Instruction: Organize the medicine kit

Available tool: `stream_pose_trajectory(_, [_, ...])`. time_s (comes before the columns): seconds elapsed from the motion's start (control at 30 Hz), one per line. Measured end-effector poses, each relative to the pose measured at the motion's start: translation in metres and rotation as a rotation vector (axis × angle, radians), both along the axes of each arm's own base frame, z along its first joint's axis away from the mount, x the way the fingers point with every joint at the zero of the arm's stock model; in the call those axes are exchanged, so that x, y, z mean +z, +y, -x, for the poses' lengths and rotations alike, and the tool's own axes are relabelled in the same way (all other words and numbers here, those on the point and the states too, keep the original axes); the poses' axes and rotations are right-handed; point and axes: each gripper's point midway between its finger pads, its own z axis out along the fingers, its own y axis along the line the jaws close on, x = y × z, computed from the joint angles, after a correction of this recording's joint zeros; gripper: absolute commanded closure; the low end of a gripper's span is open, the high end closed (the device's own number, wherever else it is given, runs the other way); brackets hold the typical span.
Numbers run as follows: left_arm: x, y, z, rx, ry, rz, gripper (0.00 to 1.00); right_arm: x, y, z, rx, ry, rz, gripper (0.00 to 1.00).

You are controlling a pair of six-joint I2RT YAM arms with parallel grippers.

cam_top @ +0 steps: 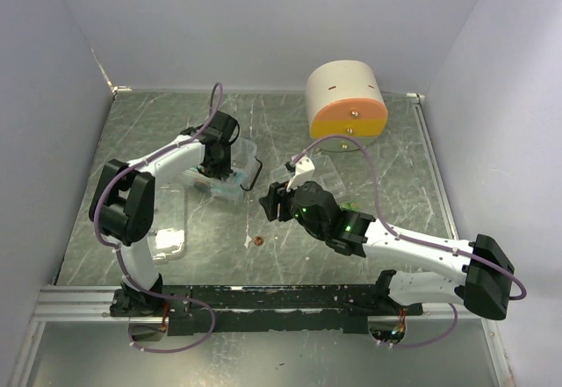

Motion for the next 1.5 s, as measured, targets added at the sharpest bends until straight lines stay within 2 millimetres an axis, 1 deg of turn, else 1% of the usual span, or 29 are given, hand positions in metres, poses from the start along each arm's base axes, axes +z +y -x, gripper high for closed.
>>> stream_pose_trajectory(0.4, [0.009, -0.002, 0.010, -0.061, 0.058, 0.000, 0.75, 0.000, 0.000, -0.001, -0.005, -0.001, 0.000, 0.46])
stream_pose_trajectory(0.6, [0.004, 0.001, 0.015, -0.072, 0.088, -0.020, 0.75, 0.000, -0.001, -0.001, -0.008, -0.001, -0.001, 0.46])
stream_pose_trajectory(0.73, [0.004, 0.002, 0.017, -0.076, 0.095, -0.025, 0.75, 0.001, -0.002, -0.002, -0.015, -0.002, -0.002, 0.46])
stream_pose_trajectory(0.83, [0.010, 0.001, 0.015, -0.079, 0.093, -0.025, 0.73, 0.000, -0.003, -0.003, -0.026, -0.001, -0.002, 0.46])
stream_pose_trajectory(0.93, [0.021, -0.002, 0.008, -0.084, 0.064, -0.014, 0.72, -0.002, -0.007, -0.005, -0.055, 0.007, 0.001, 0.46])
stream_pose_trajectory(1.03, [0.040, -0.006, 0.001, -0.086, 0.013, 0.008, 0.67, -0.008, -0.018, -0.008, -0.129, 0.035, 0.016, 0.46])
stream_pose_trajectory(1.13, [0.067, -0.007, -0.002, -0.085, -0.060, 0.038, 0.62, -0.018, -0.040, -0.013, -0.269, 0.089, 0.035, 0.44])
stream_pose_trajectory(1.27, [0.128, -0.006, -0.004, -0.082, -0.258, 0.120, 0.57, -0.033, -0.077, -0.014, -0.457, 0.163, 0.049, 0.40])
stream_pose_trajectory(1.37, [0.169, 0.000, 0.007, -0.090, -0.404, 0.180, 0.51, -0.045, -0.104, -0.012, -0.571, 0.217, 0.067, 0.38])
stream_pose_trajectory(1.47, [0.203, 0.009, 0.023, -0.109, -0.565, 0.234, 0.40, -0.057, -0.123, -0.009, -0.643, 0.267, 0.097, 0.36])
stream_pose_trajectory(1.5, [0.213, 0.012, 0.028, -0.117, -0.617, 0.250, 0.35, -0.061, -0.128, -0.009, -0.663, 0.282, 0.109, 0.36])
